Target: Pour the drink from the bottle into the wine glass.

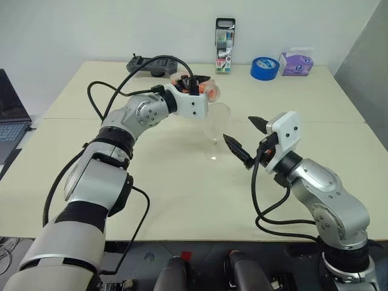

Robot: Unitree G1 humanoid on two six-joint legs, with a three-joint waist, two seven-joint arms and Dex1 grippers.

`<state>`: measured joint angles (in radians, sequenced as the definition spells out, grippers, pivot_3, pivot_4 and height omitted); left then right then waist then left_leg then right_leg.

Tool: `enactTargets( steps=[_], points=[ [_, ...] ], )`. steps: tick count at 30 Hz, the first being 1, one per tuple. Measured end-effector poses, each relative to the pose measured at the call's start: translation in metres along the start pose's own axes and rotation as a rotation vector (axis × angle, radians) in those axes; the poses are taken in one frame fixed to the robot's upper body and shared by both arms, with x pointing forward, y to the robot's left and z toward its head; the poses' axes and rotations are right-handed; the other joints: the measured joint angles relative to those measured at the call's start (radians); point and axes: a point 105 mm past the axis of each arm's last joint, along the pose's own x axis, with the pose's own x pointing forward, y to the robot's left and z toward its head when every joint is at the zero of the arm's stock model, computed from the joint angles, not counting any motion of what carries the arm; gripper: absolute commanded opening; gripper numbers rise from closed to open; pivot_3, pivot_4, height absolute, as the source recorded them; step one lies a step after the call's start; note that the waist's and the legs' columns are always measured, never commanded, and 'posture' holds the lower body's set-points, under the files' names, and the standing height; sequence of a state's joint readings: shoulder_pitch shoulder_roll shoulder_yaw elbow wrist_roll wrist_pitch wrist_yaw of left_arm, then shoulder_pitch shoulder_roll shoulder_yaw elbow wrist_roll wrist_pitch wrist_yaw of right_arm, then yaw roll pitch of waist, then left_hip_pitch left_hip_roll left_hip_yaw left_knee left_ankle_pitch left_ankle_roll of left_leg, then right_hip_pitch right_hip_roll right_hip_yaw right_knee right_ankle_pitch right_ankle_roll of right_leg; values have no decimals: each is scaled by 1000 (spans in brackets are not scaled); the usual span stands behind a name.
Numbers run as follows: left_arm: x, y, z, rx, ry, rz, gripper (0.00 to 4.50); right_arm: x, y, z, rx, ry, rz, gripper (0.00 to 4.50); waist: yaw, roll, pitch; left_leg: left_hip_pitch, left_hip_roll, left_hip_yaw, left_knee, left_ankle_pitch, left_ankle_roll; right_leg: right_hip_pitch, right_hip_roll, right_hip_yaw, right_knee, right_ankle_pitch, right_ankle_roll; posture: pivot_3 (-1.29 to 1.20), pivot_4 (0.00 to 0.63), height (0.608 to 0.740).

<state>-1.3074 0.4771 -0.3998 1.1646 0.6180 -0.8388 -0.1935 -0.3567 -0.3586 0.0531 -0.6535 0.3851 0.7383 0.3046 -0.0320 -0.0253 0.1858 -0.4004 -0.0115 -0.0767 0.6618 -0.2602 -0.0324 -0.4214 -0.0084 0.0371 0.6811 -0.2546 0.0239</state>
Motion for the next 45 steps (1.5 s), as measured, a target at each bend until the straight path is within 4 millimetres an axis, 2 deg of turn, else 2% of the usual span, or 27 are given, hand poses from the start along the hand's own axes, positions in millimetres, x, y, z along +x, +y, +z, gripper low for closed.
enactTargets(
  steps=[13, 18, 25, 28, 45],
  points=[
    [2, 5, 6, 163, -35, 20, 1713, -10, 1, -1, 4, 25, 5, 4500, 0, 0, 0, 0, 0, 1, 0, 0, 0, 0, 0, 0, 0, 0, 0, 0, 150, 740],
    [0, 3, 4, 190, -29, 19, 1713, -22, 6, 1, -4, 43, 16, 4500, 1, 0, 0, 0, 0, 0, 0, 0, 0, 0, 0, 0, 0, 0, 0, 0, 150, 740],
    [1, 11, 5, 224, -36, 42, 1713, -51, -1, 5, -15, 56, -54, 4500, 2, 0, 0, 0, 0, 1, 0, 0, 0, 1, -1, 0, 0, 0, 0, 0, 150, 740],
    [0, 10, 3, 231, -30, 34, 1713, -59, -6, -5, 12, 103, -87, 4500, 1, 0, 0, 1, 0, 1, 0, 0, 0, 1, 0, 1, 1, 0, 0, 0, 150, 740],
    [-2, 7, 0, 245, -22, 22, 1713, -60, -10, 2, 3, 67, -117, 4500, 1, 0, 0, 1, 0, 1, 1, 0, 0, 1, 0, 1, 1, 0, 0, 0, 150, 740]
  ],
)
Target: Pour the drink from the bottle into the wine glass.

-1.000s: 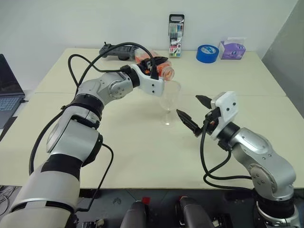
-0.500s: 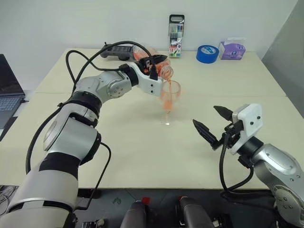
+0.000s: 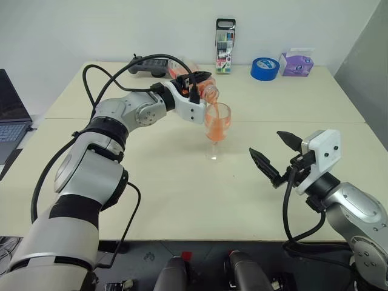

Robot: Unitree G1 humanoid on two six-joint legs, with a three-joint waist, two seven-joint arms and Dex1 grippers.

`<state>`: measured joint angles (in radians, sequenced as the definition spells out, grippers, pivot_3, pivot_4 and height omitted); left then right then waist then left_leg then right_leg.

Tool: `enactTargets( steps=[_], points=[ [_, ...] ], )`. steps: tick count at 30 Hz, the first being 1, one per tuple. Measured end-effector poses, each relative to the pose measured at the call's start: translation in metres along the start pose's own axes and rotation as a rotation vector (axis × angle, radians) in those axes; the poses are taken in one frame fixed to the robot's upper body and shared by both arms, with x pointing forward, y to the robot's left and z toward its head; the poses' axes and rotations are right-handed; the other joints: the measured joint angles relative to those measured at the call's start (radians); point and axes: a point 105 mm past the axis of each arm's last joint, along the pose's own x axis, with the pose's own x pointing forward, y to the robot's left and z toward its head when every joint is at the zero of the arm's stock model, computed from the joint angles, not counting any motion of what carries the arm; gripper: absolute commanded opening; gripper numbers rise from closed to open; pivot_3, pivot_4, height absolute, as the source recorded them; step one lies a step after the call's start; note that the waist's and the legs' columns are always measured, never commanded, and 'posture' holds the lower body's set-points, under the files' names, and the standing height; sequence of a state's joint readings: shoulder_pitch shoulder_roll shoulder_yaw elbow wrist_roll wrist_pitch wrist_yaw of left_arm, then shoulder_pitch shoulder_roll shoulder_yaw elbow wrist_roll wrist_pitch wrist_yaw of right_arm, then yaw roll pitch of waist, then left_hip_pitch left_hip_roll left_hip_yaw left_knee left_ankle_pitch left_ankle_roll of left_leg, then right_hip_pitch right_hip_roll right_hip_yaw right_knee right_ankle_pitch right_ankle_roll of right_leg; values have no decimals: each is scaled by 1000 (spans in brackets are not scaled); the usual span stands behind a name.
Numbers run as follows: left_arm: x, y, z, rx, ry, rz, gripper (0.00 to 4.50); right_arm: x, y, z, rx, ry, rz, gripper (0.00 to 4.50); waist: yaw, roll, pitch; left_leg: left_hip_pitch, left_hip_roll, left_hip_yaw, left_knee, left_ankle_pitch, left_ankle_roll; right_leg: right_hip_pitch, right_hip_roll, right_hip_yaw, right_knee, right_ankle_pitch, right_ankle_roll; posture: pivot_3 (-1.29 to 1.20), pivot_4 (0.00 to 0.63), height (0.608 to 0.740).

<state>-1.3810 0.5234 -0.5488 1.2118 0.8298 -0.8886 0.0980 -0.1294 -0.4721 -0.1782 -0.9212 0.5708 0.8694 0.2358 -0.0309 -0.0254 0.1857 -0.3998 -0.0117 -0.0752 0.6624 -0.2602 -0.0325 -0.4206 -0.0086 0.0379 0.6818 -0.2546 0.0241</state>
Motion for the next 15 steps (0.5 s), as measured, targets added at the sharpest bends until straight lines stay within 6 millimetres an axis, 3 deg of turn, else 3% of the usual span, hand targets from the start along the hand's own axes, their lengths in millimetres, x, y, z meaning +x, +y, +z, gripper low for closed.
enactTargets(
  steps=[15],
  points=[
    [2, 1, 4, 45, -23, 9, 1713, 8, 4, 14, -78, -29, 34, 4500, 0, 0, 0, 0, 0, 0, 0, 0, 0, 0, 0, 0, 0, 0, 0, 0, 150, 740]
  ],
)
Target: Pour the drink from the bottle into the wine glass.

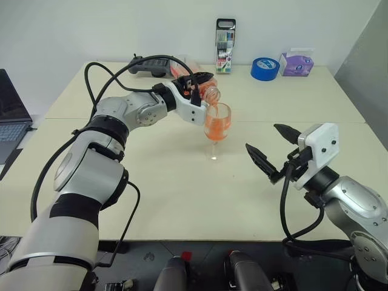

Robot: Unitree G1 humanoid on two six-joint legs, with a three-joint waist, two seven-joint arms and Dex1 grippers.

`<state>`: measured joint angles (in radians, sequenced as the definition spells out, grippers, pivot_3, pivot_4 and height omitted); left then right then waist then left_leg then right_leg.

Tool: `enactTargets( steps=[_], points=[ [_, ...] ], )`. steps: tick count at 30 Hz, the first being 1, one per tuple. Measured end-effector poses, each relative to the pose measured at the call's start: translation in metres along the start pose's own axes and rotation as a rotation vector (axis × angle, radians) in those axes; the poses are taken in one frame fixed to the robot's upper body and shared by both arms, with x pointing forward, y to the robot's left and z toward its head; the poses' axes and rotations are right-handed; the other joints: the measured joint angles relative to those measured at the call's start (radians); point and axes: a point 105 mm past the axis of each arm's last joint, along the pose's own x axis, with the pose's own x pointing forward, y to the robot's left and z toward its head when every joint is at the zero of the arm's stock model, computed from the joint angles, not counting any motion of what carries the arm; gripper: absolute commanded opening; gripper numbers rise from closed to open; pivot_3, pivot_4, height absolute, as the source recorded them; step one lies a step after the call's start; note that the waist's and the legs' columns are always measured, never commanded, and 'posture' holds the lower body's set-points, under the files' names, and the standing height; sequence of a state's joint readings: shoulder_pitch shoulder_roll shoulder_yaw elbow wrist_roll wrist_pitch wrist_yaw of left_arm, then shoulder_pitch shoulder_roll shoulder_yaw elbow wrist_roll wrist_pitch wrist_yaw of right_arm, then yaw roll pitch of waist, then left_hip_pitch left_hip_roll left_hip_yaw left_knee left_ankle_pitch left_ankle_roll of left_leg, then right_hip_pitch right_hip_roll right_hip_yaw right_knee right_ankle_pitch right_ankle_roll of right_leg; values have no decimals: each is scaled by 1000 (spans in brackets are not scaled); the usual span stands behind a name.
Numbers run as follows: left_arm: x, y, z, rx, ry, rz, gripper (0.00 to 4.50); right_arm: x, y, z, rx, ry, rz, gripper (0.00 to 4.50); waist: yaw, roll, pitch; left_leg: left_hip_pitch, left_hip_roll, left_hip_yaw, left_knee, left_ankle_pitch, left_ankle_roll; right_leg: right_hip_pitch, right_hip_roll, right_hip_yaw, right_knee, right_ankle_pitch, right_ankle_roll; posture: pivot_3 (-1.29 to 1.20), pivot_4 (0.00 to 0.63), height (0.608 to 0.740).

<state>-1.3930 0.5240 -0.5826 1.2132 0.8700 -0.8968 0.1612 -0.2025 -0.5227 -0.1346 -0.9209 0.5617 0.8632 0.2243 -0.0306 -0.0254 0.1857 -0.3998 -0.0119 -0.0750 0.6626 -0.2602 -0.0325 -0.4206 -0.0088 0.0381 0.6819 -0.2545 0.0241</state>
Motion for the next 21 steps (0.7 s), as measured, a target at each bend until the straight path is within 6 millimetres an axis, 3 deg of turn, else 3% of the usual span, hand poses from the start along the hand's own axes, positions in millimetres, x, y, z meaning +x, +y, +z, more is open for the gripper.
enactTargets(
  steps=[17, 21],
  points=[
    [-1, 0, -1, -34, 7, -9, 1713, 8, 6, 14, -43, -34, 50, 4500, 0, 0, 0, 0, 0, 0, 0, 0, 0, 0, 0, 0, 0, 0, 0, 0, 150, 740],
    [1, 14, -5, -158, 28, 60, 1713, 9, 7, 15, -45, -34, 56, 4500, 1, 0, 0, 0, 0, 0, 1, 0, 0, 0, 0, 0, 0, 0, 0, 0, 150, 740]
  ],
)
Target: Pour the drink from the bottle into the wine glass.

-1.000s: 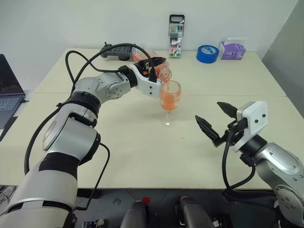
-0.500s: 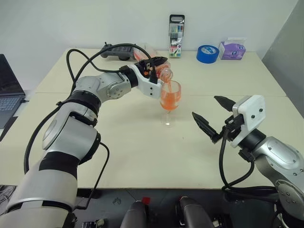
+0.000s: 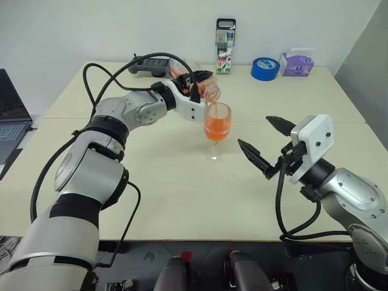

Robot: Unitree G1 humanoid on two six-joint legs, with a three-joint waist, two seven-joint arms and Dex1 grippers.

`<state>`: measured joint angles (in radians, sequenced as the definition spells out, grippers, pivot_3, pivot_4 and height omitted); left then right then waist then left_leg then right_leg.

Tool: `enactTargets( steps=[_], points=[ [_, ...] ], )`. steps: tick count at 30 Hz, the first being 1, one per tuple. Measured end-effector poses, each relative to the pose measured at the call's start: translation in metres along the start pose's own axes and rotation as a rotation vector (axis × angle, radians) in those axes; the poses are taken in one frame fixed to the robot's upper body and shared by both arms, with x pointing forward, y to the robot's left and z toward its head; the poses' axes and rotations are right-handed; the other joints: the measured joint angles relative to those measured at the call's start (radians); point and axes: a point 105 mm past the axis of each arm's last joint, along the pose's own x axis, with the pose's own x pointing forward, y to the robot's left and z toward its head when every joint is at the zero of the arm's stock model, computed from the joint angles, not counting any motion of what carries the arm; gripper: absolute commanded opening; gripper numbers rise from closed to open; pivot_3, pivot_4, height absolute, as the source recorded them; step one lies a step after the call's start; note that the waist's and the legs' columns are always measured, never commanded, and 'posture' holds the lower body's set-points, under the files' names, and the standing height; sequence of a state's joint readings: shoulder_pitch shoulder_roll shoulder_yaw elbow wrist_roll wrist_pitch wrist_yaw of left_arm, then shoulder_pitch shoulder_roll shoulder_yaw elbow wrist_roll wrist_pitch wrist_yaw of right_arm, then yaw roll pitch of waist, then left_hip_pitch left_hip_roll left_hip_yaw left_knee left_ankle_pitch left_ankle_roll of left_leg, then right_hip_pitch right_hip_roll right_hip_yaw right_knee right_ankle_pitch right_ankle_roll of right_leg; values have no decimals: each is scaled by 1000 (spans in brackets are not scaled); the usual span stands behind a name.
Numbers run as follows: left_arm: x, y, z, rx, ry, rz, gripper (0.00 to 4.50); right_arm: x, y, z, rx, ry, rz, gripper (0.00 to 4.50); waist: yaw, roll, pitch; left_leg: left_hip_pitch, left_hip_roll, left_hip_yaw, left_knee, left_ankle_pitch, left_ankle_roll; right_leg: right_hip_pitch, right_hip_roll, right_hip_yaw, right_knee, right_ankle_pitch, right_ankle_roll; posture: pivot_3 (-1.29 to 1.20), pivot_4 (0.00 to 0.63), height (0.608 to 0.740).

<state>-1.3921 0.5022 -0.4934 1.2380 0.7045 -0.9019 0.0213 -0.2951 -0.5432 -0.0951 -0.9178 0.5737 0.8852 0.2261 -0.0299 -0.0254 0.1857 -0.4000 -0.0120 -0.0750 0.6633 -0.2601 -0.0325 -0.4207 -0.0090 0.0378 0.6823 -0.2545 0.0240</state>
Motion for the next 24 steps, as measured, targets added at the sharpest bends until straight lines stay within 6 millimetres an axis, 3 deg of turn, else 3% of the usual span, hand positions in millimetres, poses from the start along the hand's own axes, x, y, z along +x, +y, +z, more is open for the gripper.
enactTargets(
  steps=[6, 14, 20, 24],
  points=[
    [-1, 13, -3, -333, 1, 76, 1712, 8, 3, 18, -14, -49, 42, 4500, -4, 0, 0, 1, 1, 1, 0, 0, 0, 0, 1, 1, 1, 0, 0, 0, 150, 740],
    [-41, 19, -52, -775, 134, 248, 1707, 38, 5, 39, -47, -71, 142, 4500, -9, 0, 0, 1, 2, 0, 0, 0, 0, 0, 1, 0, 2, 0, 0, 0, 150, 740],
    [-80, -10, -88, -1156, 304, 348, 1706, 77, 1, 47, 11, -27, 156, 4500, -15, 0, 0, 0, 2, -3, 1, 0, 0, -2, 1, 0, 4, 0, 0, 0, 150, 740],
    [-119, -51, -112, -1301, 537, 420, 1706, 108, 12, 45, -15, 85, 221, 4500, -23, 0, -1, 1, 3, -5, 1, 0, 0, -3, 0, 0, 6, 0, 0, 0, 150, 740]
  ],
)
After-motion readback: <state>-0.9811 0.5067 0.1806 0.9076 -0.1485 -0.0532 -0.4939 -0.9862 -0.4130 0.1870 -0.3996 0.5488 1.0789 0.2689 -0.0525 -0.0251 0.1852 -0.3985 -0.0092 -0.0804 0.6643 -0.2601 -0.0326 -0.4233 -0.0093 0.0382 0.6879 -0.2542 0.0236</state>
